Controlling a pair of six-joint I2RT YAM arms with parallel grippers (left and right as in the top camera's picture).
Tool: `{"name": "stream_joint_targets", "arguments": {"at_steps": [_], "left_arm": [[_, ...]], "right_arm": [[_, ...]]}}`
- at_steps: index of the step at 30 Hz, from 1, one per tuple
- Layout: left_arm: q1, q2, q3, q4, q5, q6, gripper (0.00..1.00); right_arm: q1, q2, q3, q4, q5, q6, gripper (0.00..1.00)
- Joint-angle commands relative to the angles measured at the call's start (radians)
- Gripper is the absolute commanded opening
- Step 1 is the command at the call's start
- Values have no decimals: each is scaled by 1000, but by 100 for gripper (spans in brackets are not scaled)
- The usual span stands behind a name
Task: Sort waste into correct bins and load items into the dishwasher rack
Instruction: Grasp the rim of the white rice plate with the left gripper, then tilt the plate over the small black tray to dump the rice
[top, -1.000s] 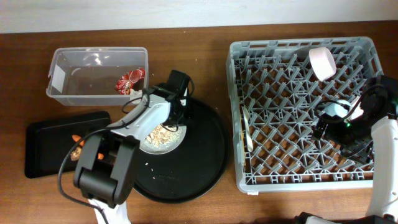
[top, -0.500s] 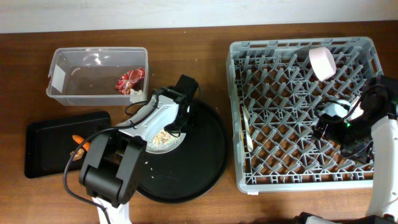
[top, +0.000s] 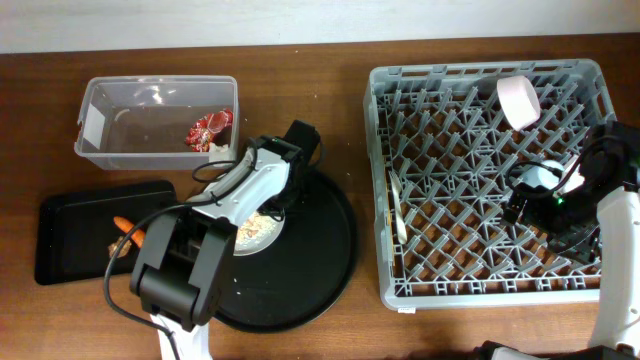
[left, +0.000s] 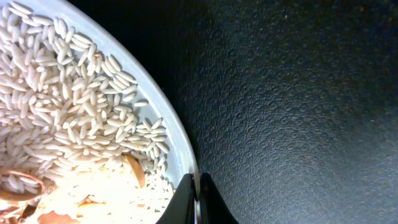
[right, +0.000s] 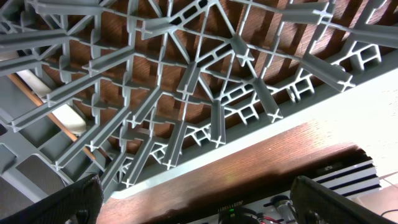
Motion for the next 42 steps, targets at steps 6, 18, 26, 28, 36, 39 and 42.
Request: {"name": "stream_joint_targets", "arguments": {"at_steps": [6,18,26,28,36,39,42], "left_arm": [[9,41,109,-172,-93,-33,1],[-45,-26,195,-333,-209,-70,0],[43,-196,195,-386,-249,-61,0],[93,-209,195,-386,-243,-34,0],[362,-211,195,-330,-77,152,0],[420,-217,195,-300,24,201,0],[458,-239,195,-283,91,236,0]], "right_arm": [[-2,-11,0,-3,-2,-7,99],[-2,-11,0,-3,-2,-7,99],[-2,-11,0,-3,-2,-7,99],[-2,-11,0,-3,-2,-7,99],[-2,-11,0,-3,-2,-7,99],[-2,-11,0,-3,-1,-7,99],[-2,-11,0,0,-1,-7,99]]}}
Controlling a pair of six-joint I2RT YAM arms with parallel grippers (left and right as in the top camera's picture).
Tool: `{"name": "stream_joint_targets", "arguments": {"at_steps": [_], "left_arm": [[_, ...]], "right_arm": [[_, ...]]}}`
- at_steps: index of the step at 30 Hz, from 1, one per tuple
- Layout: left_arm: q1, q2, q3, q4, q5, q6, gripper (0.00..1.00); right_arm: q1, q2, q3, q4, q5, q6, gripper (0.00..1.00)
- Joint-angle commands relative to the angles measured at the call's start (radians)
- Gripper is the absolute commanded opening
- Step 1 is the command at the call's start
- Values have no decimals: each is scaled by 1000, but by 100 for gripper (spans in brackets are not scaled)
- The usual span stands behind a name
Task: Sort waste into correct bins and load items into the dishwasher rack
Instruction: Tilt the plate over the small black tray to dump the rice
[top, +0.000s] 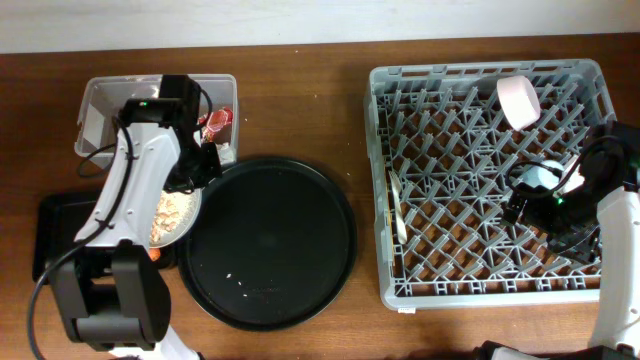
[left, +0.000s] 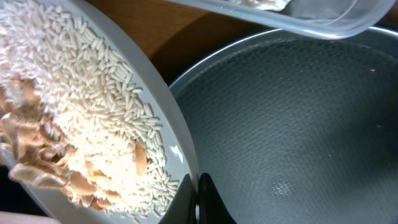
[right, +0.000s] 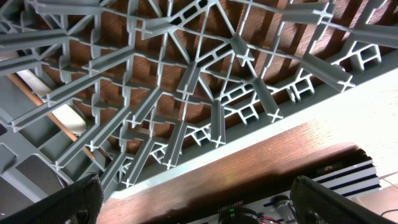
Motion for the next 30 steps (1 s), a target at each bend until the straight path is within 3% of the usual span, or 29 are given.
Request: {"name": "stream_joint_targets", "arguments": {"at_steps": [1,8,21,27,30], "left_arm": [[45,-69,24,12,99,66,0],[173,-105,24,14,370,113,0],[306,-105,23,-21,536,104,0],[346,-105,23,-23,612,140,0],[380,-105,23,-24,720,206,0]], "right_arm": [[-2,-11,0,-1,-1,-7,99],[-2,-11,0,-1,-1,-7,99],[-2,-11,0,-1,-1,-7,99],[-2,-11,0,-1,-1,-7,99],[-2,-11,0,-1,-1,-7,99]]}}
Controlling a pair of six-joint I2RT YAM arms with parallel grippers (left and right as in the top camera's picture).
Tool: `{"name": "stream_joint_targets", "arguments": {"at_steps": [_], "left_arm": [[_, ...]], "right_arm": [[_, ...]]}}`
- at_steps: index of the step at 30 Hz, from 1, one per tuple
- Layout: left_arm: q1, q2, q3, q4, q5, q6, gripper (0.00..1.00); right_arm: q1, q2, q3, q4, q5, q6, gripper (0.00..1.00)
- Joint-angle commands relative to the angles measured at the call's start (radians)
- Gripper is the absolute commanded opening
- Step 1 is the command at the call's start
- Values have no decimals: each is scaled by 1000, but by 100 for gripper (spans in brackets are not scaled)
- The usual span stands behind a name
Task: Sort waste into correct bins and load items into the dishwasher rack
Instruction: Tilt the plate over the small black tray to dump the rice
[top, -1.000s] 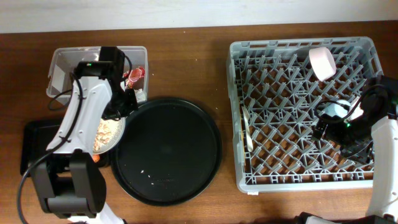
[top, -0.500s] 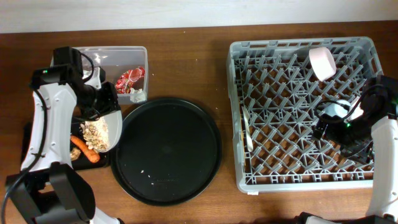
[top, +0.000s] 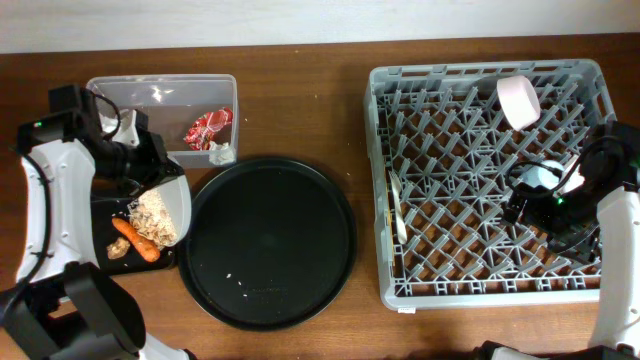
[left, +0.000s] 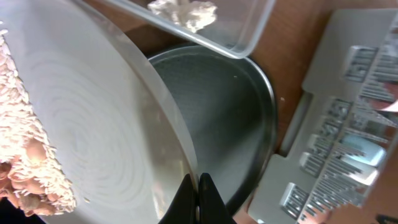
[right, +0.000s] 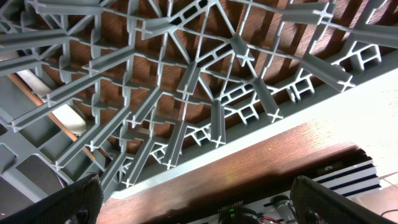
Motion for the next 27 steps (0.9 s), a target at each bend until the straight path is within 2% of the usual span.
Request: {"name": "stream_joint_targets", "arguments": {"at_steps": [1,6,9,17,20,22,23,24,25,27], "left_arm": [[45,-29,23,-12,129,82,0],[100,-29,23,-43,225,184,0],[170,-29,23,-109,341,300,0],[266,-29,23,-185,402,401,0],[288,-31,23,-240,415,499,0],[305,-26,23,-167,414,491,0],[315,-26,18,-198,424,466,0],[322,-27,17,-216,443,521,0],[331,-24,17,-204,427,477,0],[352,-24,17,-229,452,497,0]], "right_arm": [[-2,-11,0,-1,-1,-7,99],[-2,-11,0,-1,-1,-7,99],[-2,-11,0,0,-1,-11,99],[-2,-11,0,0,-1,-11,99],[-2,-11,0,-1,2,-11,99],[-2,-11,0,0,2,-11,99],[-2,-11,0,0,2,-11,99],[-2,-11,0,0,2,-11,99],[-2,-11,0,3,2,-11,99],[-2,-11,0,2,2,-11,99]]}}
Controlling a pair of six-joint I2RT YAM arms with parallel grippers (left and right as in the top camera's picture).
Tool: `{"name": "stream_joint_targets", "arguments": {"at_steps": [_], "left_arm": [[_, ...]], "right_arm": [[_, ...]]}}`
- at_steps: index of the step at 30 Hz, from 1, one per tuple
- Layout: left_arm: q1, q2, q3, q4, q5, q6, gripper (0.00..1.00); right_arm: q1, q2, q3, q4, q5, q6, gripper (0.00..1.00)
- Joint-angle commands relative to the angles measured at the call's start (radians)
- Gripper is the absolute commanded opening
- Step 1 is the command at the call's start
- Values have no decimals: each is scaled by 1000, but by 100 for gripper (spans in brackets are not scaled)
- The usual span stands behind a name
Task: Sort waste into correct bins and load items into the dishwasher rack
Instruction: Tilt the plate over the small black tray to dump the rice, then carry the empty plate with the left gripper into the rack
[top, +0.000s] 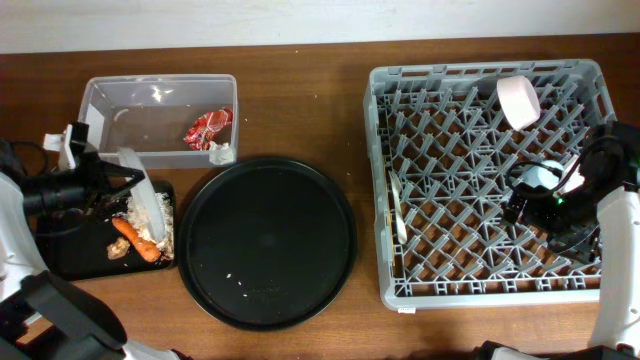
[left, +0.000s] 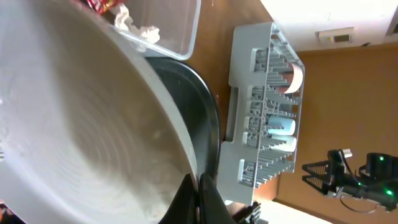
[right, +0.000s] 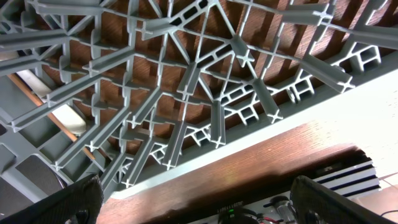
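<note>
My left gripper (top: 122, 180) is shut on the rim of a white plate (top: 141, 203), held steeply on edge over the black rectangular tray (top: 60, 250). Rice scraps (top: 160, 228) and a carrot (top: 133, 239) lie on that tray. In the left wrist view the plate's face (left: 81, 118) looks bare, with the fingertips (left: 198, 198) pinched on its edge. My right gripper (top: 548, 203) hangs open inside the grey dishwasher rack (top: 385, 180), its fingers (right: 81, 198) wide apart over the rack grid (right: 186, 81).
A clear bin (top: 100, 150) at the back left holds a red wrapper (top: 209, 128) and a crumpled tissue (top: 221, 152). A large round black tray (top: 268, 242) lies mid-table. In the rack are a pink cup (top: 518, 100) and a wooden utensil (top: 400, 208).
The plate has tipped from a slant to nearly on edge, and the rice that lay on it is now on the black rectangular tray. My left arm has moved further left.
My left gripper was shut on the rim of the rice-laden plate on the round tray. Then the plate was up by the bin, then slanted over the rectangular tray. Now its food lies on that tray. The right gripper stayed open in the rack.
</note>
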Motion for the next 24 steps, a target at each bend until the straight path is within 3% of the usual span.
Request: {"name": "stream_joint_targets", "arguments": {"at_steps": [1,2,3,4,5,6,9,10,11,12,13,14,16,17,18,19,20,21,24], "left_arm": [[27,-25,13,6,43,40,0],[30,-24,13,-6,59,11,0],[40,-25,13,15,76,55,0],[55,-22,13,4,104,4,0],[72,-23,13,2,153,88,0],[82,-16,13,9,139,11,0],[85,-11,11,2,107,90,0],[85,-6,11,-2,125,24,0],[88,-10,11,-40,206,198,0],[87,-3,11,-34,195,120,0],[87,-3,11,-15,177,196,0],[87,5,11,11,137,65,0],[85,8,11,0,153,148,0],[83,15,11,-63,177,124,0],[83,15,11,-61,193,261,0],[83,25,11,-68,196,180,0],[83,25,11,-56,182,227,0],[83,27,10,-44,153,147,0],[69,24,11,-137,153,224,0]], "right_arm": [[-2,-11,0,0,2,-7,98],[-2,-11,0,0,2,-7,99],[-2,-11,0,-2,2,-7,99],[-2,-11,0,-2,2,-7,99],[-2,-11,0,-2,2,-7,99],[-2,-11,0,-1,2,-7,99],[-2,-11,0,3,2,-7,99],[-2,-11,0,2,2,-7,99],[-2,-11,0,-2,2,-7,99],[-2,-11,0,-2,2,-7,99],[-2,-11,0,-2,1,-7,99],[-2,-11,0,1,1,-7,99],[-2,-11,0,0,1,-7,99],[-2,-11,0,0,1,-7,99],[-2,-11,0,-1,1,-7,99],[-2,-11,0,1,1,-7,99],[-2,-11,0,1,1,-7,99],[-2,-11,0,2,1,-7,99],[-2,-11,0,2,1,-7,99]]}}
